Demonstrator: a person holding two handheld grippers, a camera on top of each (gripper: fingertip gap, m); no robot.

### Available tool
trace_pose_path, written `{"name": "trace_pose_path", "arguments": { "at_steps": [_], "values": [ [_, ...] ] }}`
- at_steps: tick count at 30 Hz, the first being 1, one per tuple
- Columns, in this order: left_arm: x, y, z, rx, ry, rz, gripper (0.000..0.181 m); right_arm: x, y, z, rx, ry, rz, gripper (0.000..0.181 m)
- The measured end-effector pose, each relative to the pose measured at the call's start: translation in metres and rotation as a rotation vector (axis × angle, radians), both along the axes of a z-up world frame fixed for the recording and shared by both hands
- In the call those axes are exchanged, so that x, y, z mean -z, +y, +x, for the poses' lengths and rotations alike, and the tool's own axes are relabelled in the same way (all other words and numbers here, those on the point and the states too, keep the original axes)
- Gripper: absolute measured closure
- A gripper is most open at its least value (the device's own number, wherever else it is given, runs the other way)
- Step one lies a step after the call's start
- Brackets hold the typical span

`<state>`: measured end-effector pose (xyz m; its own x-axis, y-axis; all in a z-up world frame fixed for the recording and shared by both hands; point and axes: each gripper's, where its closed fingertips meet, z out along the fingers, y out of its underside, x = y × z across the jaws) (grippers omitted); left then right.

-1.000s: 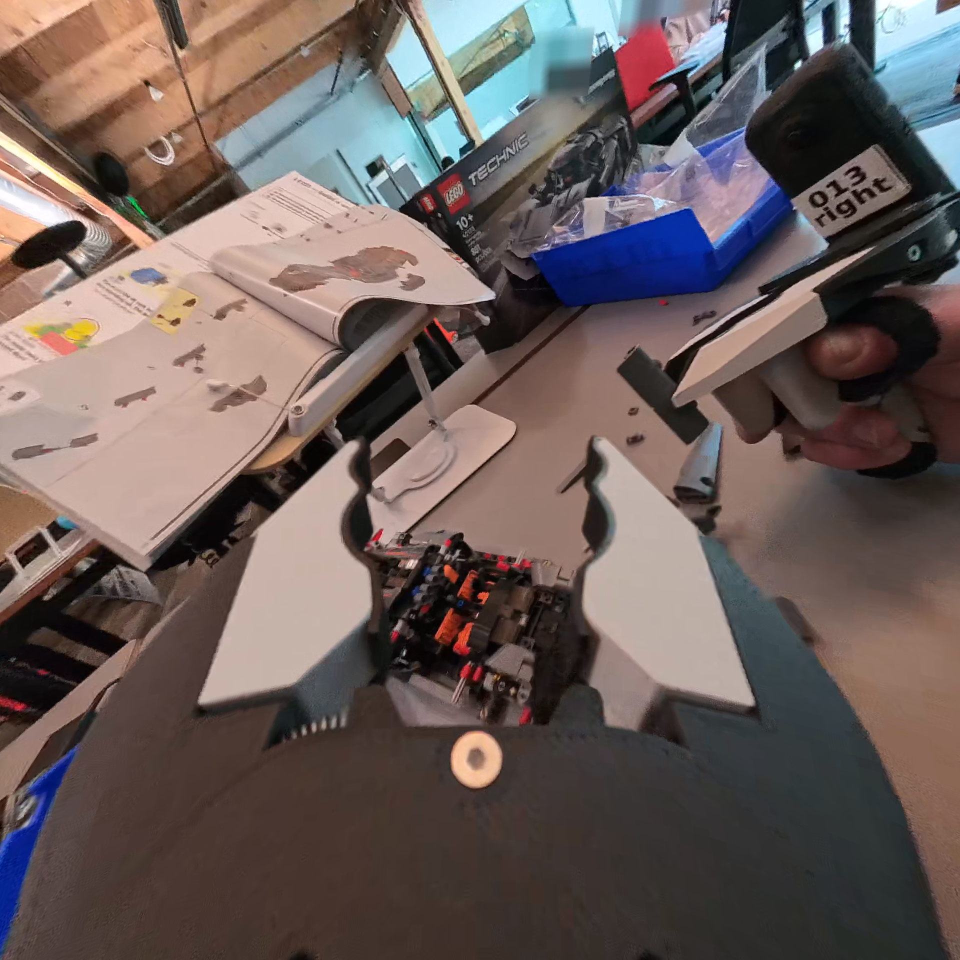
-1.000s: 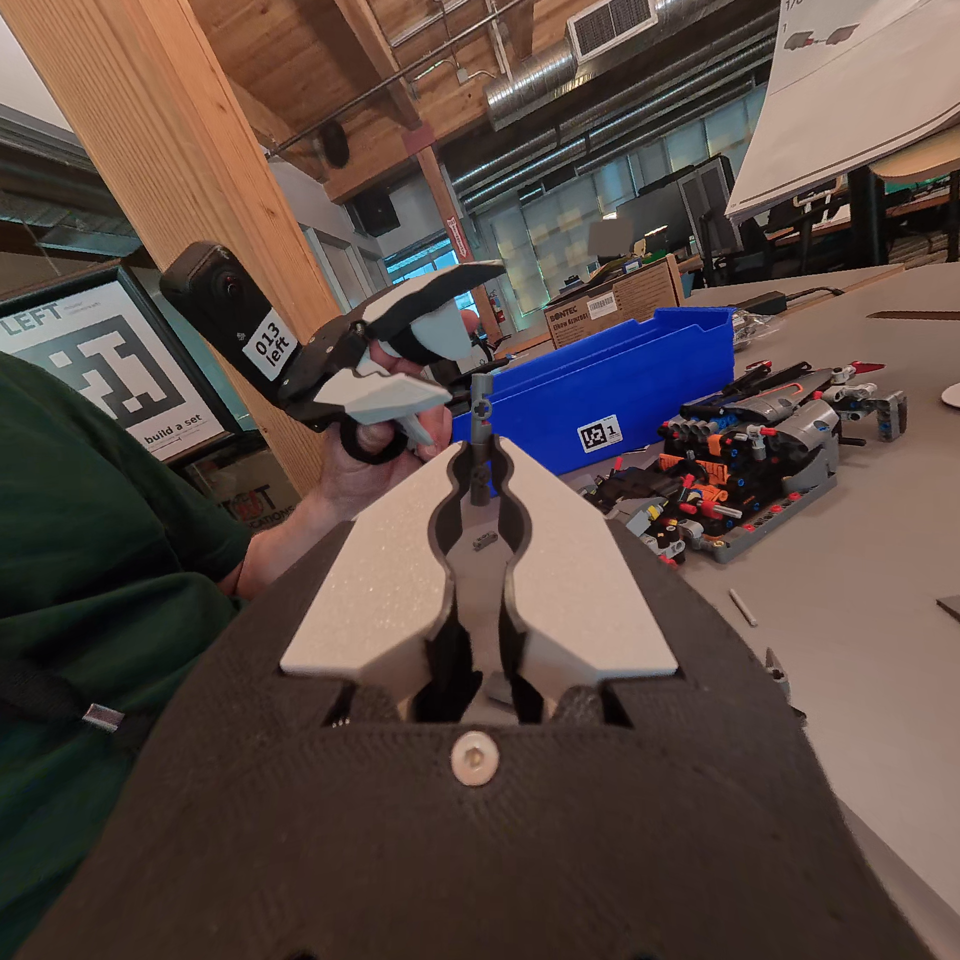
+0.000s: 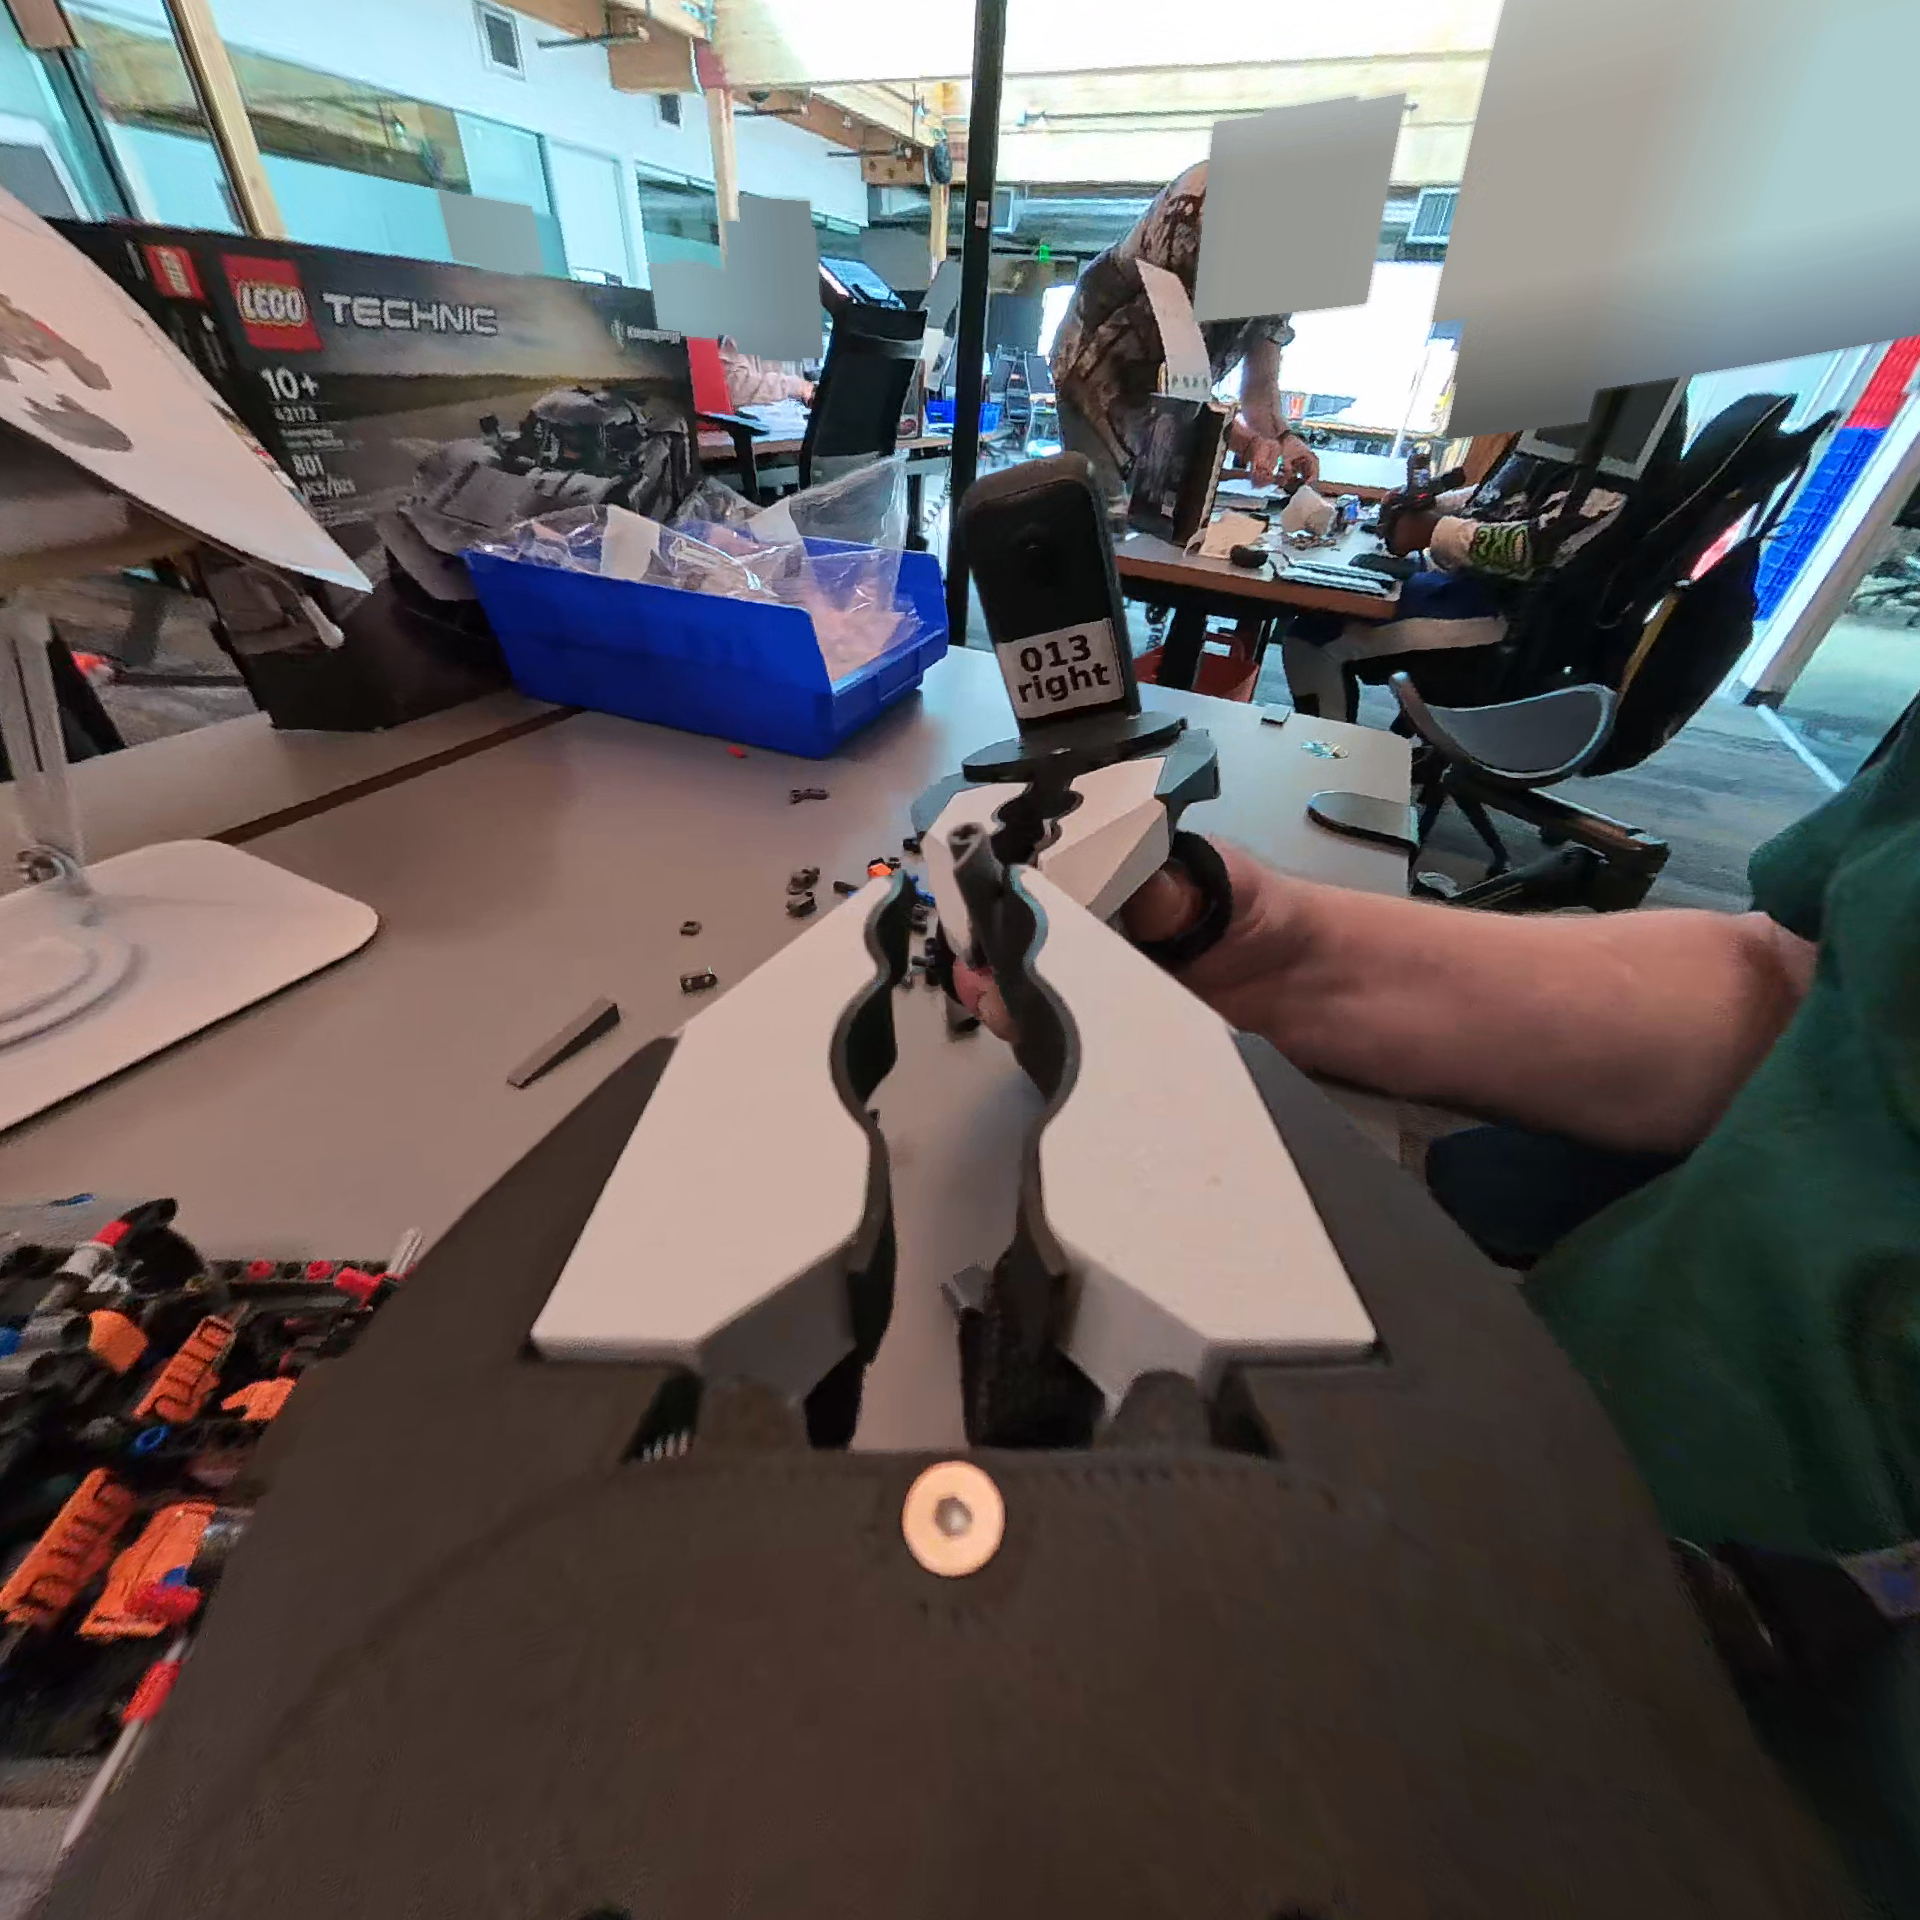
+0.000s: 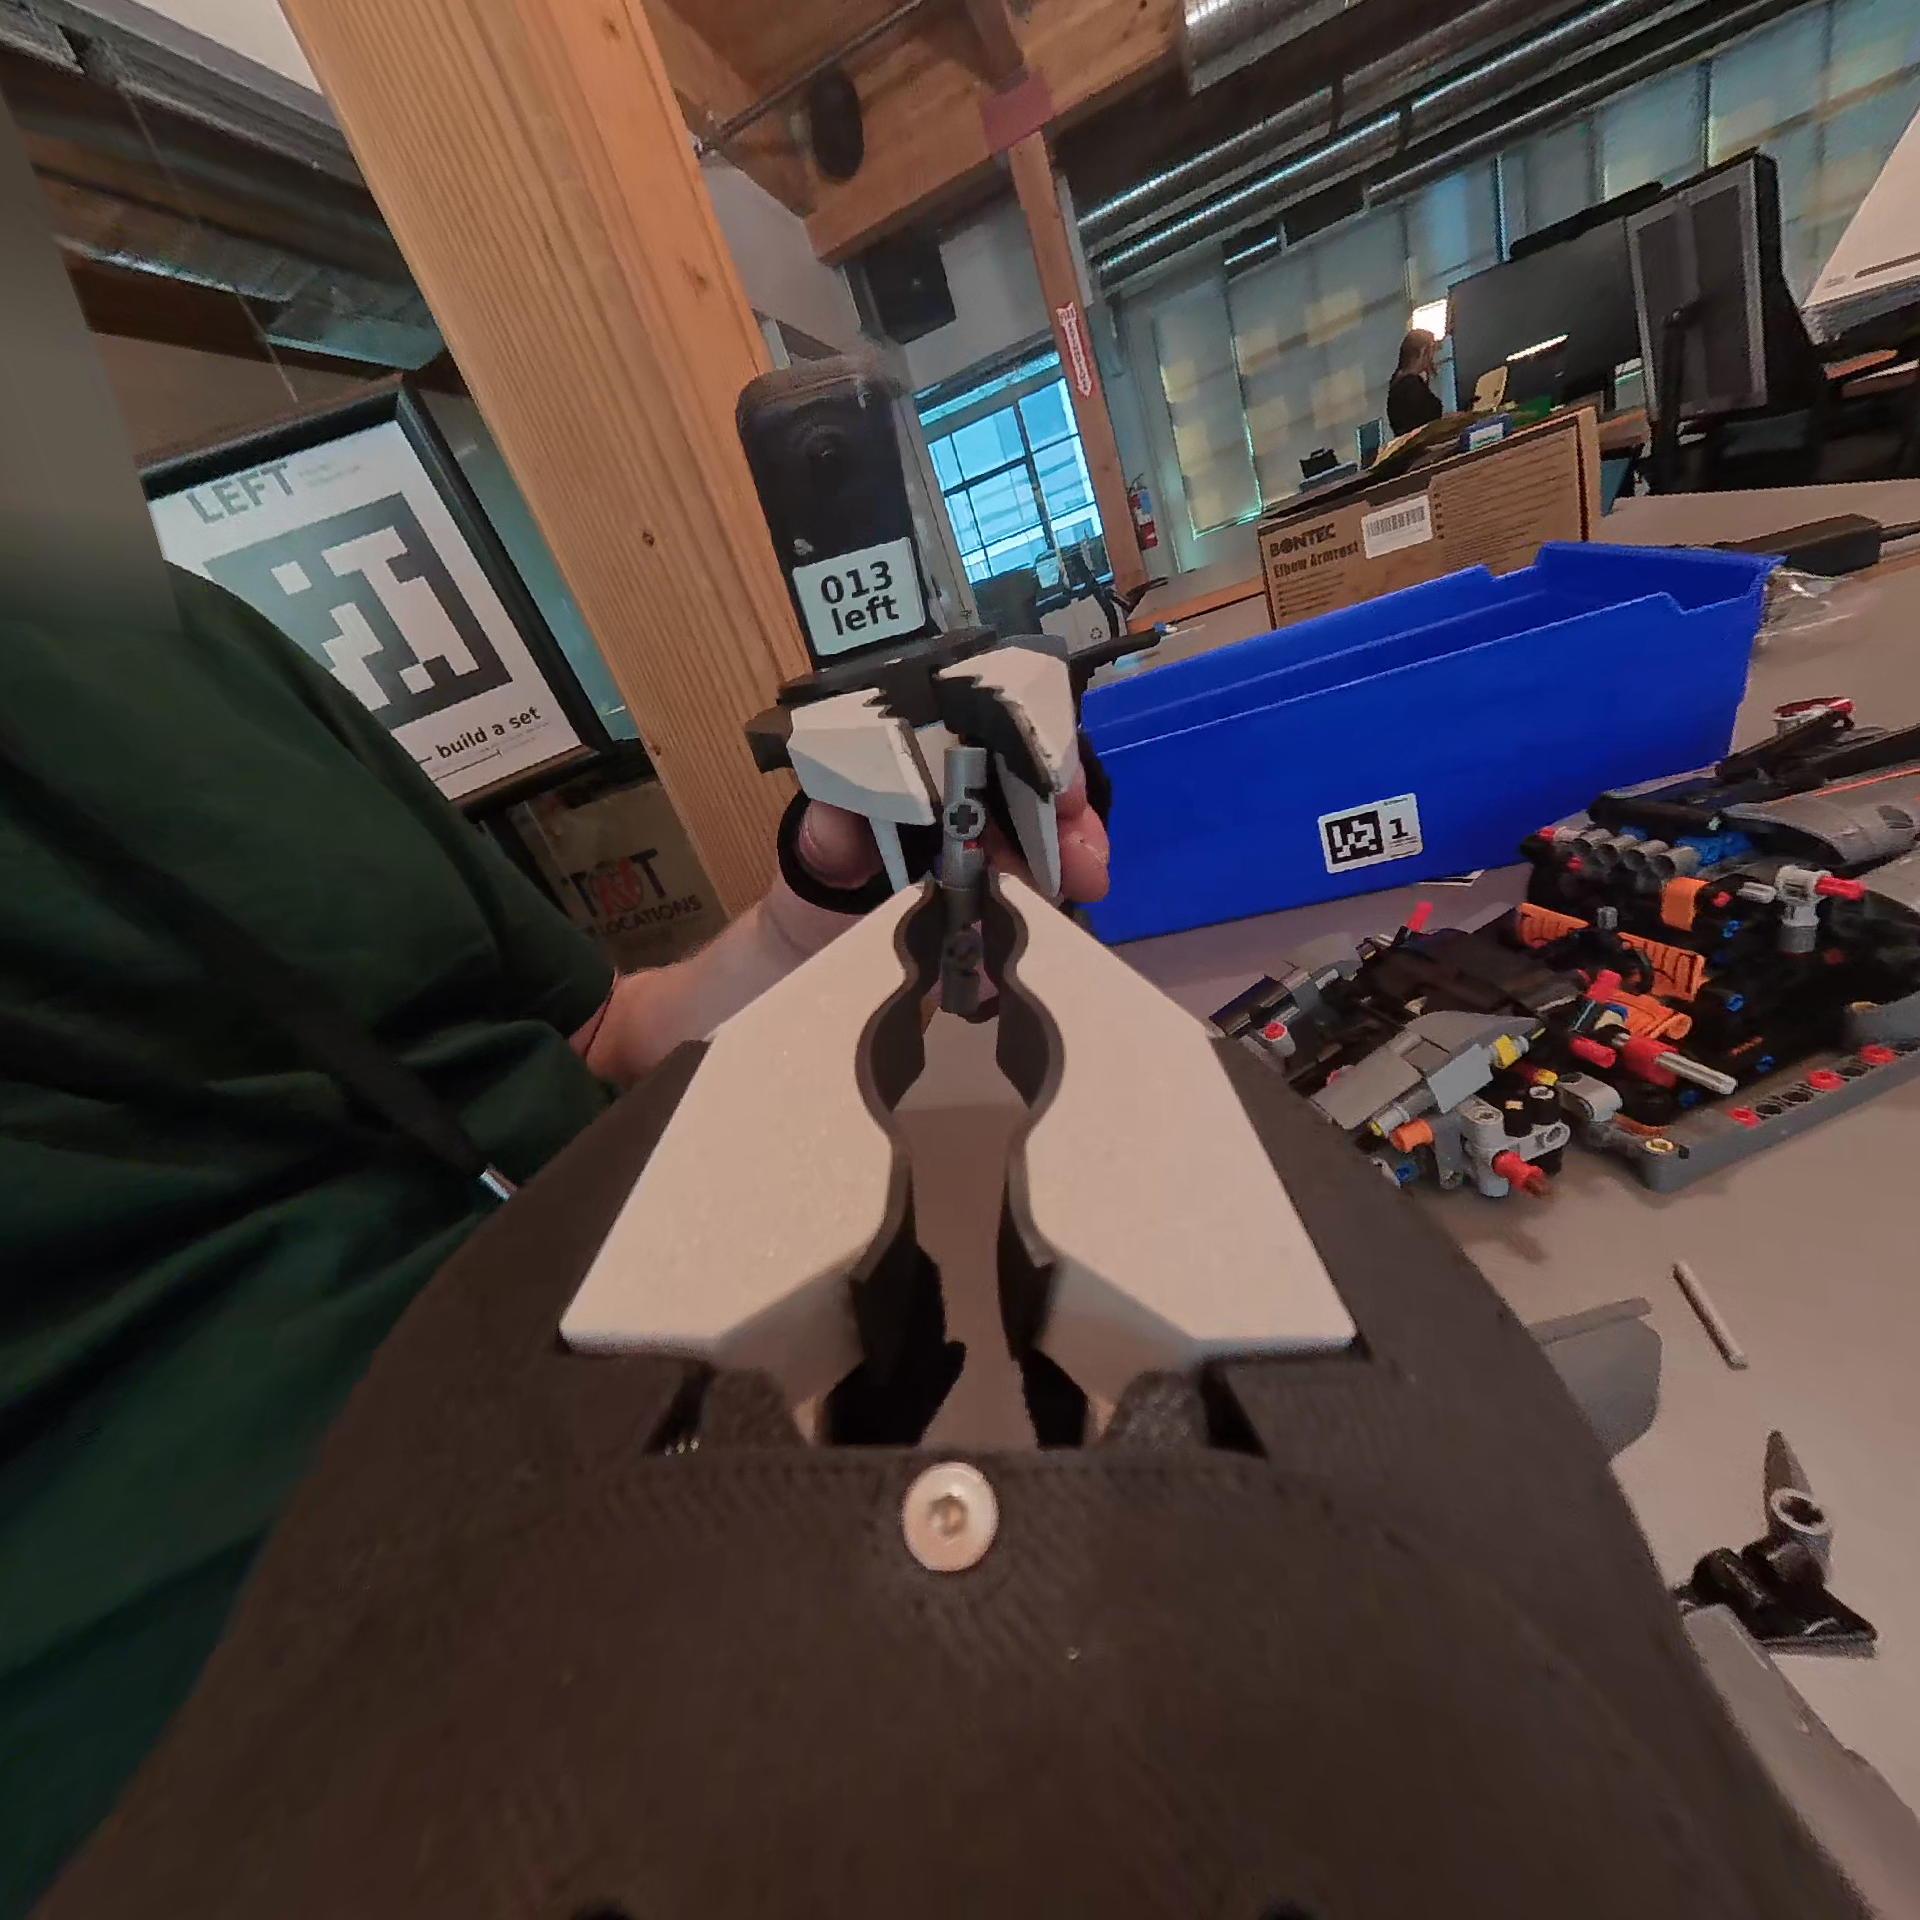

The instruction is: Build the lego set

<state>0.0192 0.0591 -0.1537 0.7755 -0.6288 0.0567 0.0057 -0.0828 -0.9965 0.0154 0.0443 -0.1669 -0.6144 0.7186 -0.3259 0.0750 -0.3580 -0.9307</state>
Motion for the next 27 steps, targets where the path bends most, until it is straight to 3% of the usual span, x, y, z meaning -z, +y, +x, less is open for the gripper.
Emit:
{"name": "trace_pose_path", "arguments": {
  "at_steps": [6,13,15,19,24,27],
  "values": [
    [-0.001,0.001,0.007,-0.004,0.014,0.036,0.177,-0.001,0.001,0.000,0.009,0.000,0.000,0.176],
    [-0.006,0.005,0.001,-0.007,-0.083,0.033,0.178,-0.005,0.006,-0.003,0.056,0.025,-0.011,0.175],
    [-0.010,0.006,-0.004,-0.029,-0.116,0.046,0.178,-0.009,0.008,-0.003,0.074,0.043,-0.021,0.168],
    [-0.021,0.007,-0.013,-0.050,-0.208,0.055,0.178,-0.006,0.014,-0.009,0.214,0.042,0.107,0.145],
    [-0.031,0.012,-0.024,-0.067,-0.386,0.052,0.178,-0.001,0.013,-0.022,0.450,0.016,0.420,0.139],
    [-0.036,0.016,-0.036,-0.052,-0.541,0.042,0.177,-0.003,0.022,-0.025,0.565,-0.016,0.490,0.142]
  ]
}}
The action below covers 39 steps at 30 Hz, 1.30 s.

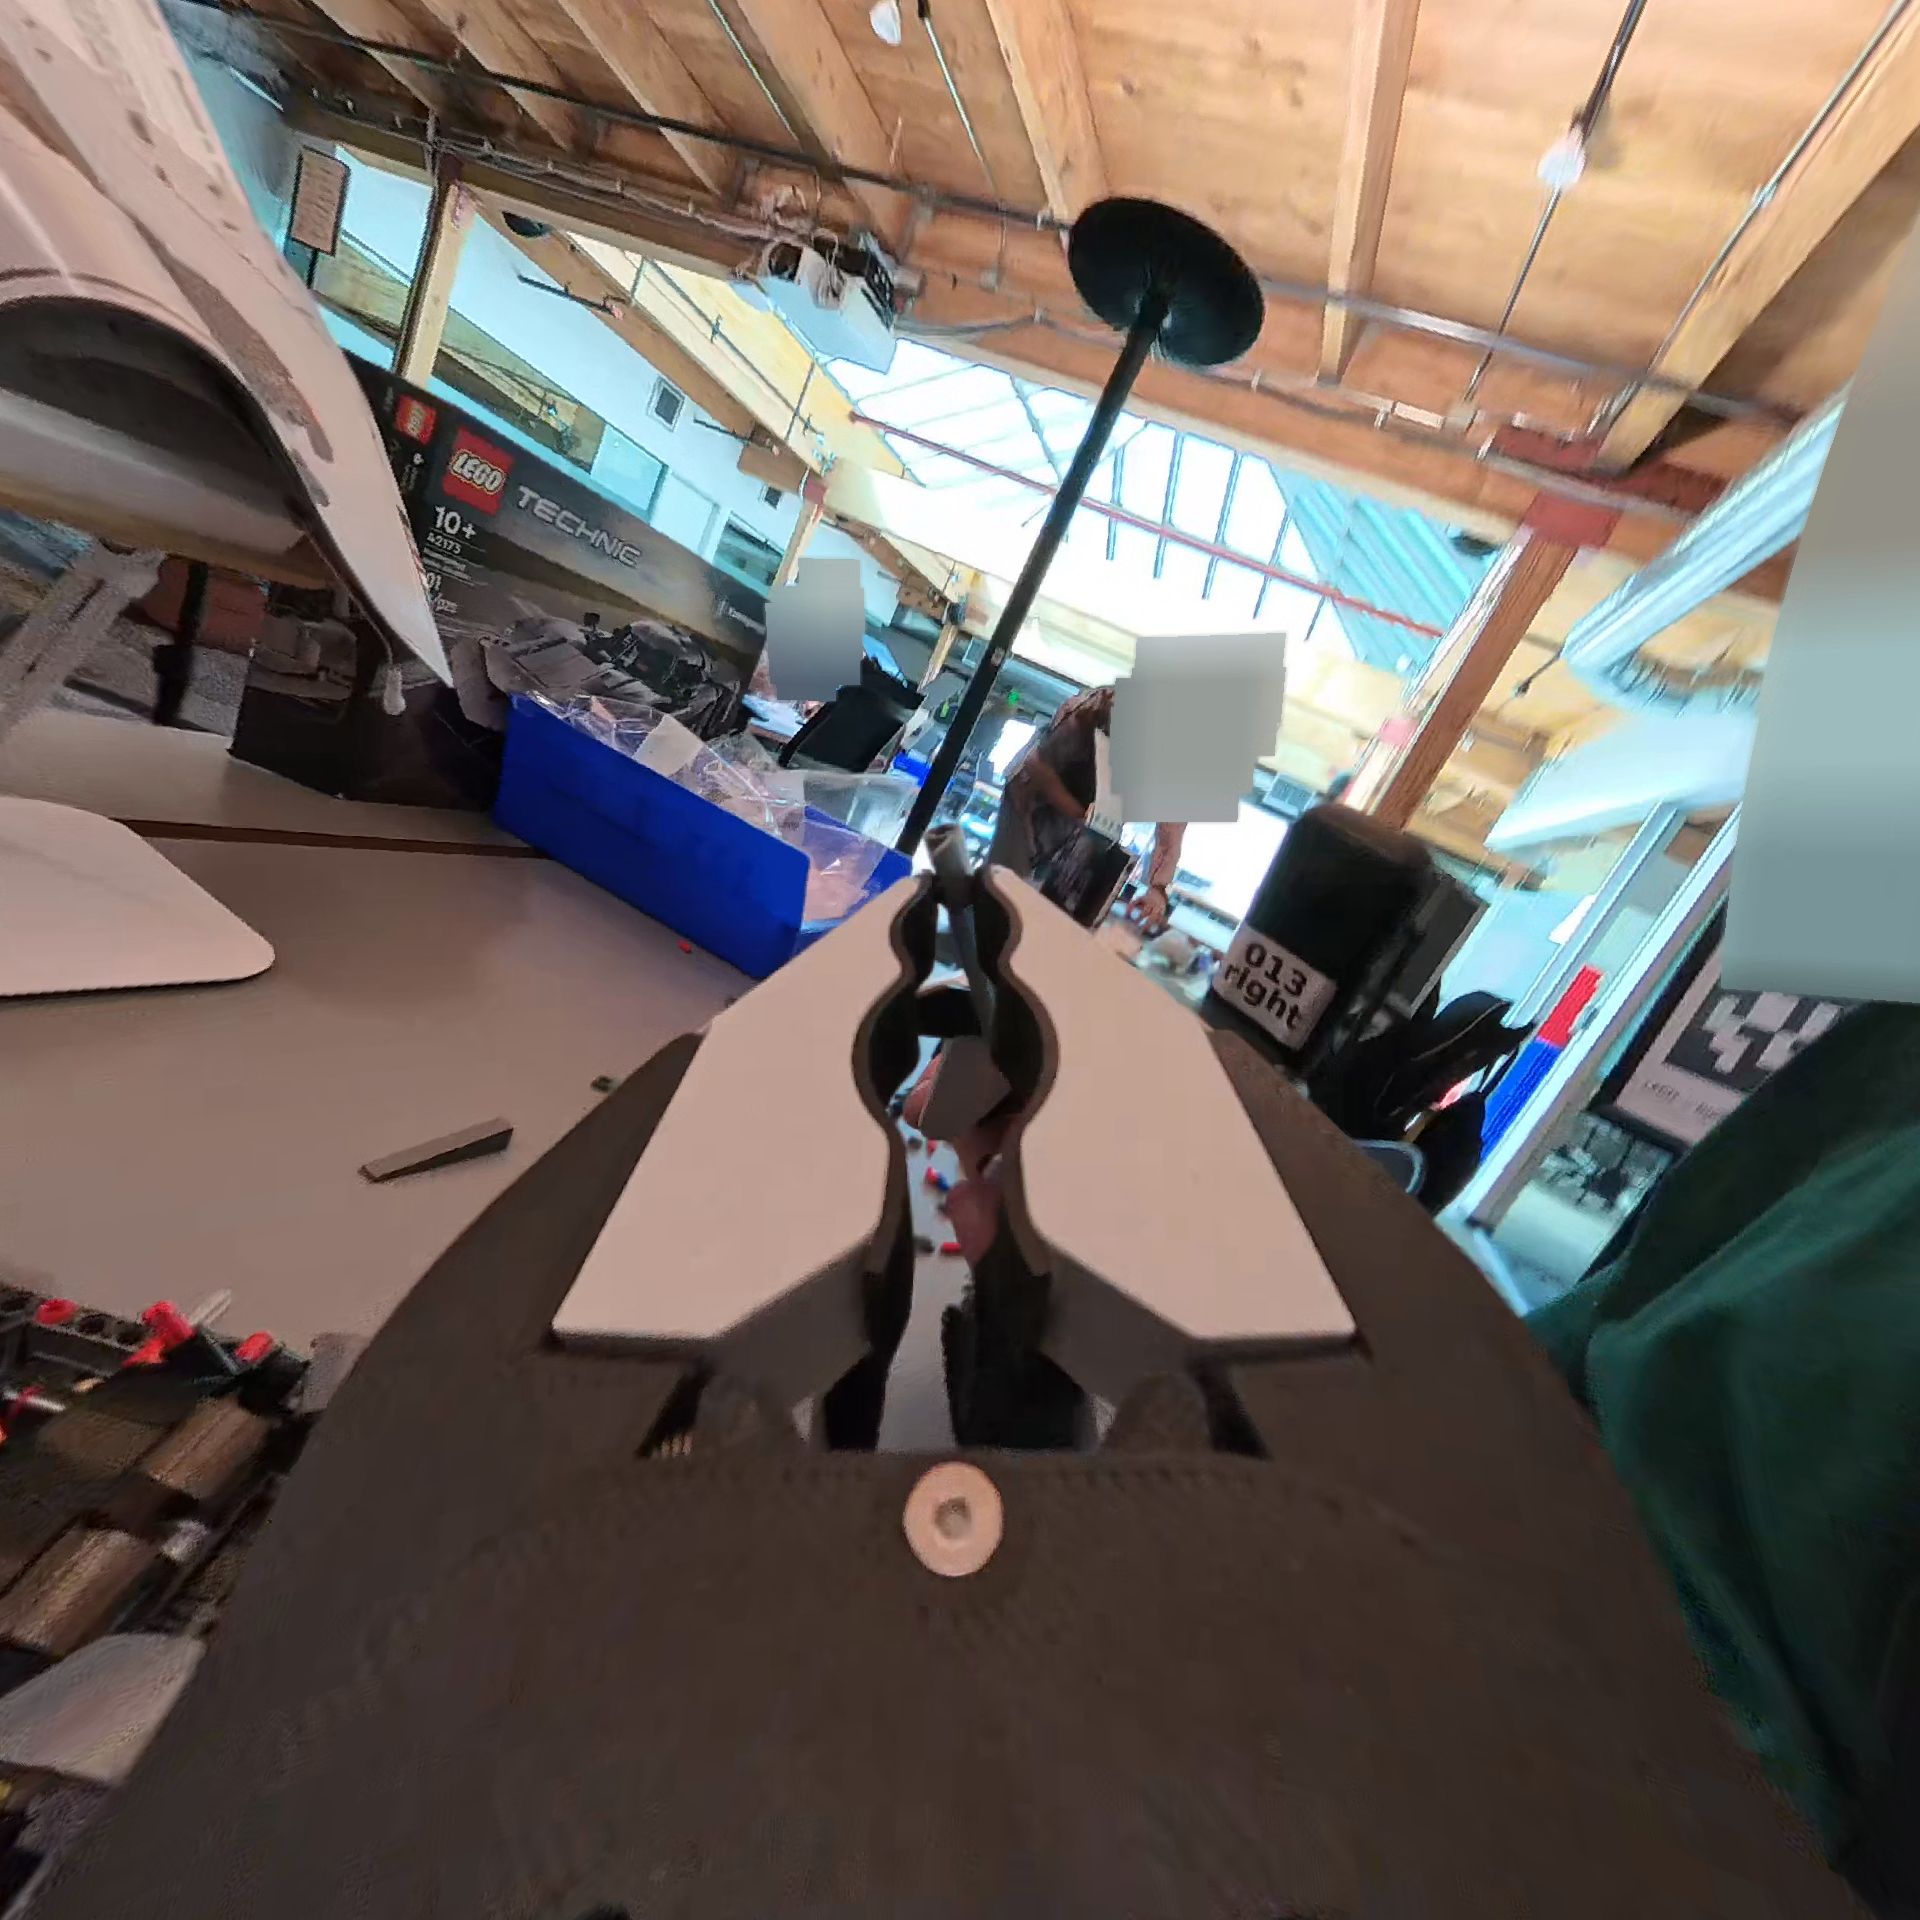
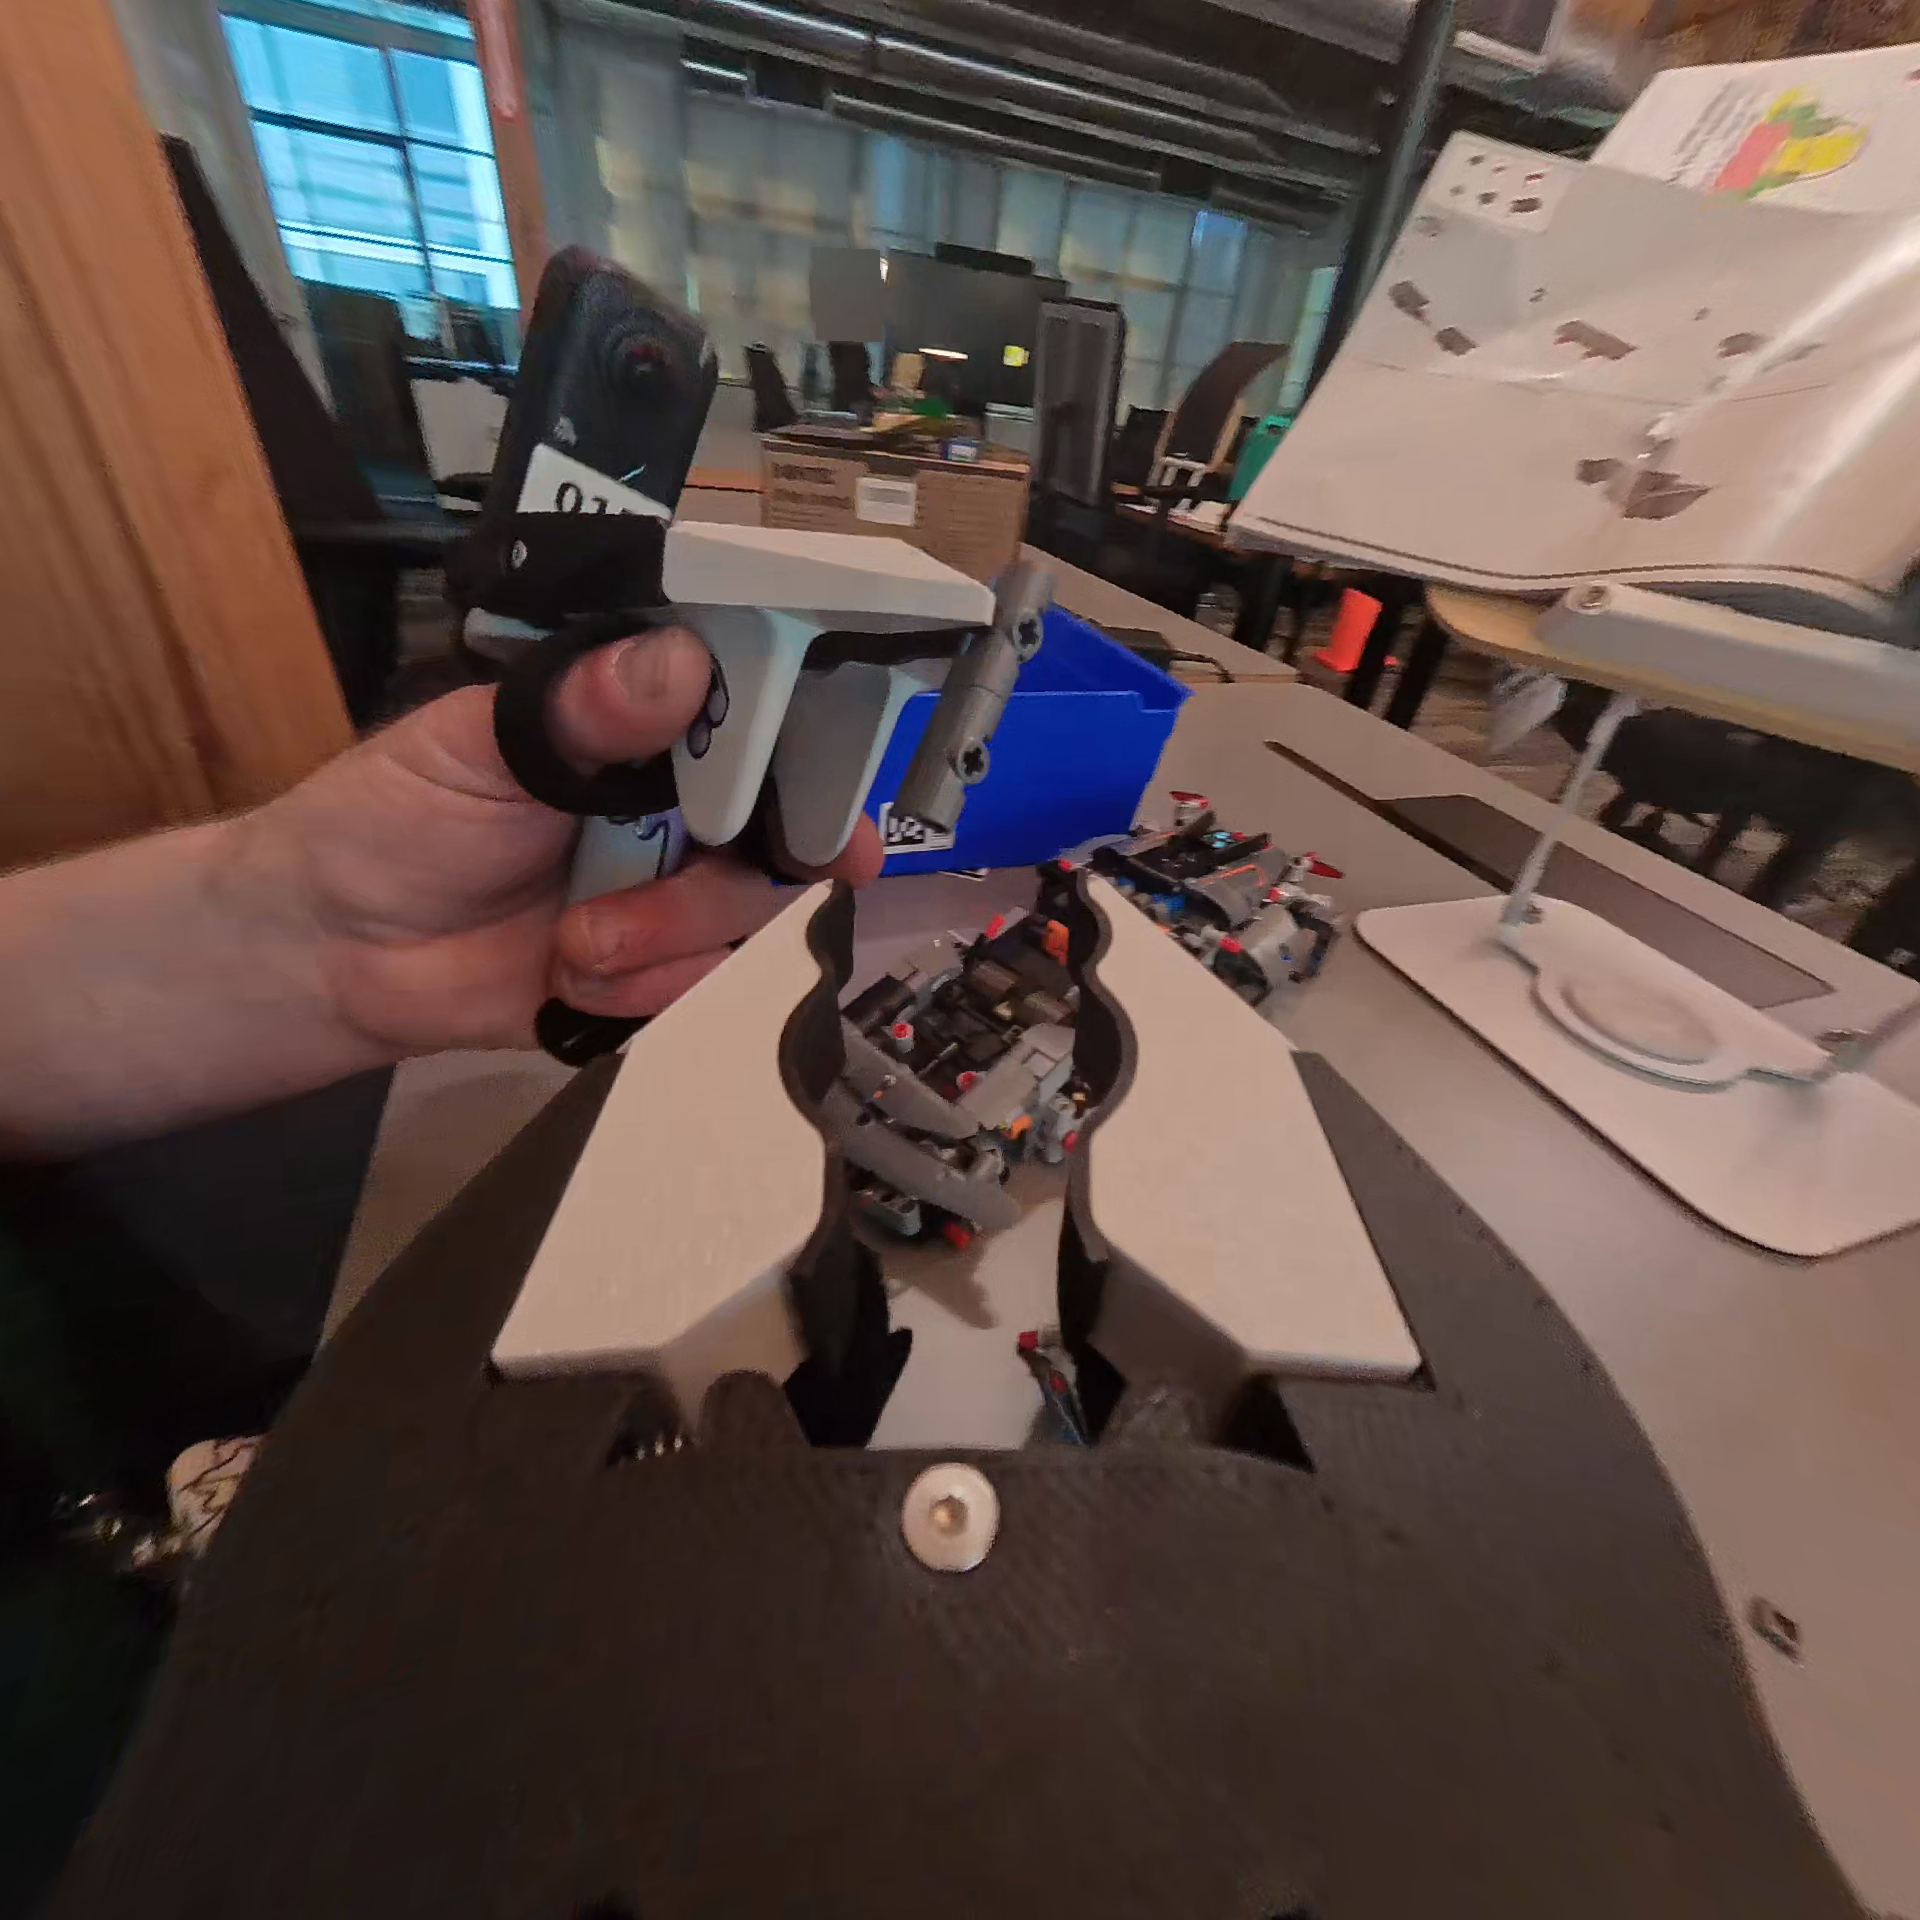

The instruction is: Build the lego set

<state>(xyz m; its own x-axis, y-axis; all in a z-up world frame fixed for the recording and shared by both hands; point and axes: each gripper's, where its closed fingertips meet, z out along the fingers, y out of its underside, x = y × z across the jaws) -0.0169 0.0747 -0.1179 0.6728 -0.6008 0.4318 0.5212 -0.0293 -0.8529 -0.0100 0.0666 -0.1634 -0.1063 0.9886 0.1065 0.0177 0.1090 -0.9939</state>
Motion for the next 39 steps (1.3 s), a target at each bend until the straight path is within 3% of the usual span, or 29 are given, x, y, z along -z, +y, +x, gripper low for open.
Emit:
{"name": "trace_pose_path", "arguments": {
  "at_steps": [2,8,12,15,29,33,39],
  "values": [
    [-0.001,0.003,-0.007,0.006,-0.081,-0.011,0.177,-0.003,0.003,-0.001,0.058,-0.014,0.058,0.140],
    [-0.001,0.006,-0.014,0.016,-0.210,-0.039,0.177,-0.016,-0.002,-0.006,0.306,-0.052,0.525,0.140],
    [-0.001,0.008,-0.009,0.047,-0.243,-0.042,0.177,-0.024,0.005,-0.012,0.410,-0.076,0.548,0.143],
    [-0.002,0.007,-0.007,0.058,-0.248,-0.031,0.177,-0.020,0.009,-0.015,0.384,-0.111,0.485,0.162],
    [-0.012,0.004,-0.013,0.127,-0.215,-0.019,0.176,-0.029,0.005,-0.023,0.323,-0.093,0.367,0.163],
    [-0.014,-0.004,-0.013,0.208,-0.092,-0.047,0.178,-0.029,-0.004,-0.024,0.202,-0.078,0.316,0.150],
    [-0.017,-0.018,-0.006,0.285,0.169,-0.072,0.177,-0.047,-0.015,-0.013,-0.126,-0.054,-0.033,0.142]
  ]
}}
